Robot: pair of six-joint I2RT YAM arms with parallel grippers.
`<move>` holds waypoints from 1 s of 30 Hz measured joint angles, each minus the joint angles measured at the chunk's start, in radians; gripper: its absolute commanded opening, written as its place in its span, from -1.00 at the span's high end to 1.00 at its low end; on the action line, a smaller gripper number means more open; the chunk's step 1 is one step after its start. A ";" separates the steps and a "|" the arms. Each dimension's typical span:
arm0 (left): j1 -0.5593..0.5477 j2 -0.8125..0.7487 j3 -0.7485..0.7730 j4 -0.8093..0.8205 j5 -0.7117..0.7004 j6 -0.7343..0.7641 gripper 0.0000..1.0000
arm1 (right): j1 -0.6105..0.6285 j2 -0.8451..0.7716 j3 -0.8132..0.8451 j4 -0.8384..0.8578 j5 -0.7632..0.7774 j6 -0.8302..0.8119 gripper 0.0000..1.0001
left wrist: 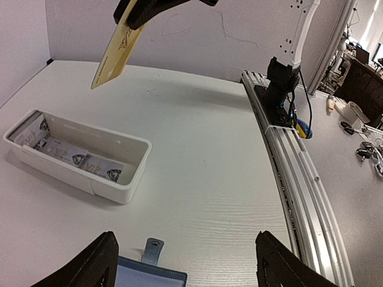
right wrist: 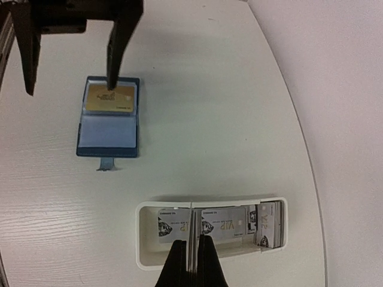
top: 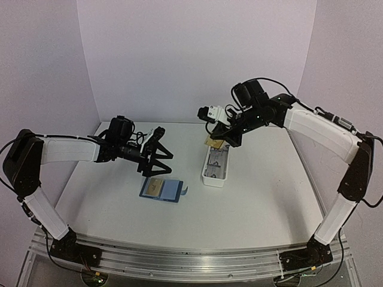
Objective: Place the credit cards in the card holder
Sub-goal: Pick up the credit card from the storage box.
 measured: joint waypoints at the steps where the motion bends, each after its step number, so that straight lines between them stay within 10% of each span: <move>1: -0.003 0.003 0.023 -0.001 0.009 -0.006 -0.66 | 0.006 -0.010 0.023 -0.010 -0.024 0.012 1.00; 11: -0.082 0.006 0.194 0.016 0.034 -0.078 -0.57 | 0.140 0.058 0.164 -0.044 -0.255 0.163 1.00; 17: -0.095 0.006 0.194 -0.032 0.009 -0.071 0.25 | 0.158 0.072 0.175 -0.063 -0.321 0.201 1.00; 23: -0.099 0.006 0.194 -0.012 0.084 -0.138 0.29 | 0.157 0.074 0.195 -0.059 -0.337 0.222 1.00; 26: -0.102 0.006 0.194 -0.010 0.119 -0.150 0.93 | 0.158 0.084 0.195 -0.058 -0.347 0.228 1.00; 30: -0.106 0.006 0.194 -0.011 0.133 -0.154 1.00 | 0.158 0.097 0.197 -0.058 -0.349 0.262 1.00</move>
